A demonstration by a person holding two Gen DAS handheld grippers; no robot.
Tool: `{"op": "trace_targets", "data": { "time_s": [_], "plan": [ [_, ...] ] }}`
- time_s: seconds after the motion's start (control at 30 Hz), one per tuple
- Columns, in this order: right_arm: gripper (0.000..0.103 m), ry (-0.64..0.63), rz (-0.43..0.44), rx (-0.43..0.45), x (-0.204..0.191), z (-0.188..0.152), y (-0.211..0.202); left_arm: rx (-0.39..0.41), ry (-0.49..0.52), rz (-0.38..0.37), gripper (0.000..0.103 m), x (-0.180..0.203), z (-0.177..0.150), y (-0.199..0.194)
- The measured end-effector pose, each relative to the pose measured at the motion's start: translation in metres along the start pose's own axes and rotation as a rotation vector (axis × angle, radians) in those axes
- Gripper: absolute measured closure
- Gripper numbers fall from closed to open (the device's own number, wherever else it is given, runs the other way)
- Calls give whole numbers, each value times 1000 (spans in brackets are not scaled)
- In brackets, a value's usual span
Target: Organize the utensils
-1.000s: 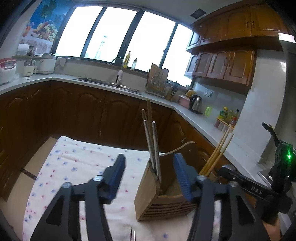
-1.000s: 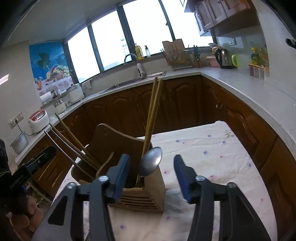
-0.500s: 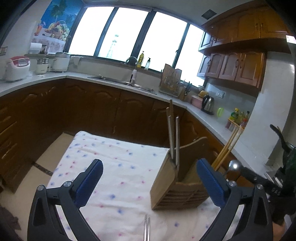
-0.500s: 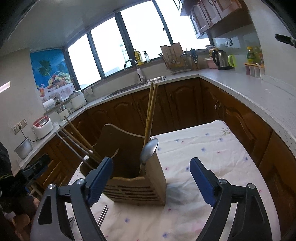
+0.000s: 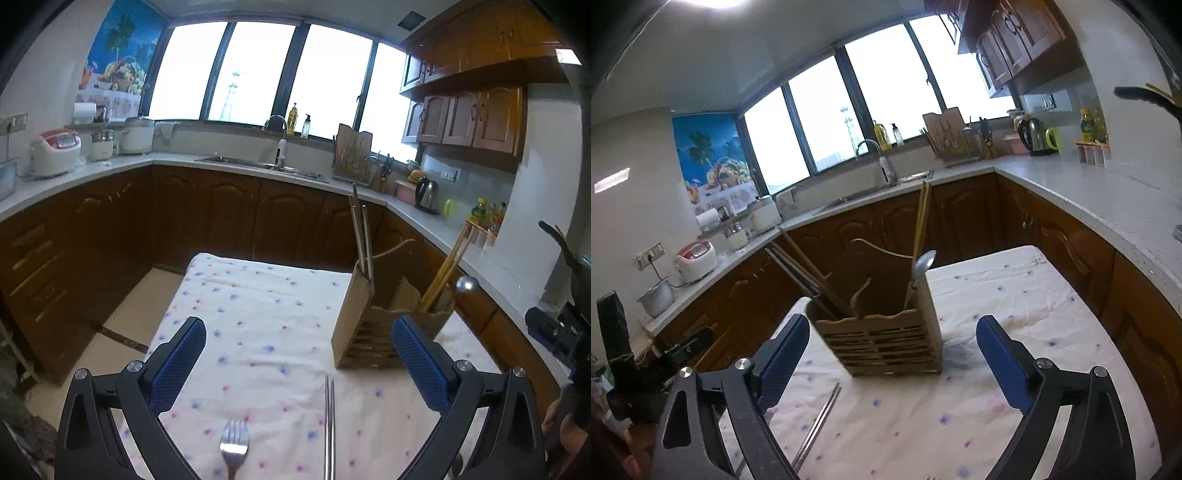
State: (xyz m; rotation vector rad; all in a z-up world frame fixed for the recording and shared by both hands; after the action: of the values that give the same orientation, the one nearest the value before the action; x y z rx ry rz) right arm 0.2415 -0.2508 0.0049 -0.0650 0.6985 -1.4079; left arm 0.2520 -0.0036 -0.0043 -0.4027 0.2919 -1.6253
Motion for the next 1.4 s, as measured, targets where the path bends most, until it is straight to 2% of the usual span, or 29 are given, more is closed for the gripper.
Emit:
{"op": "trace_targets", "data": {
  "time_s": [0.13,0.43,0.57,0.73,0.9,1.07,1.4],
  "plan": [
    [9,19,27,19,-10,-9,-18,9,25,23,1,3,-7,-21],
    [7,-42,2,35,-15,-52,-53,-17,36,24,1,13,-50,-58],
    [4,-88,-14,22,-16,-74,-62,-42,59,5,1,17,-63,-72],
    [1,-192,-47,-31,-21,-105,-67,-21,107,19,1,22,-68,-95],
    [1,-216,-21,16,-28,-104,-90,26,124,26,1,24,-72,-128],
    [0,-222,-16,129,-33,-87,-113,126,151,57,1,24,-72,-158],
    [0,-201,-41,119,-21,-113,-98,61,179,83,1,26,-99,-147]
  ]
}}
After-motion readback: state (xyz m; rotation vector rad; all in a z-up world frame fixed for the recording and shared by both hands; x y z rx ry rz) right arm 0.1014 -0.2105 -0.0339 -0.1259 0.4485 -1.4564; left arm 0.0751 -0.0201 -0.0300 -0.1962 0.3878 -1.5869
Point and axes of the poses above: each gripper's, at about its wrist camera, not at the fingertips, and y roughly the way its jaws point, x to its right, z to its top, the point moved 10 cm from there along y, roughly the way its jaws point, and after that the axes turned 8 degrees about y, right-handed, at the moved point
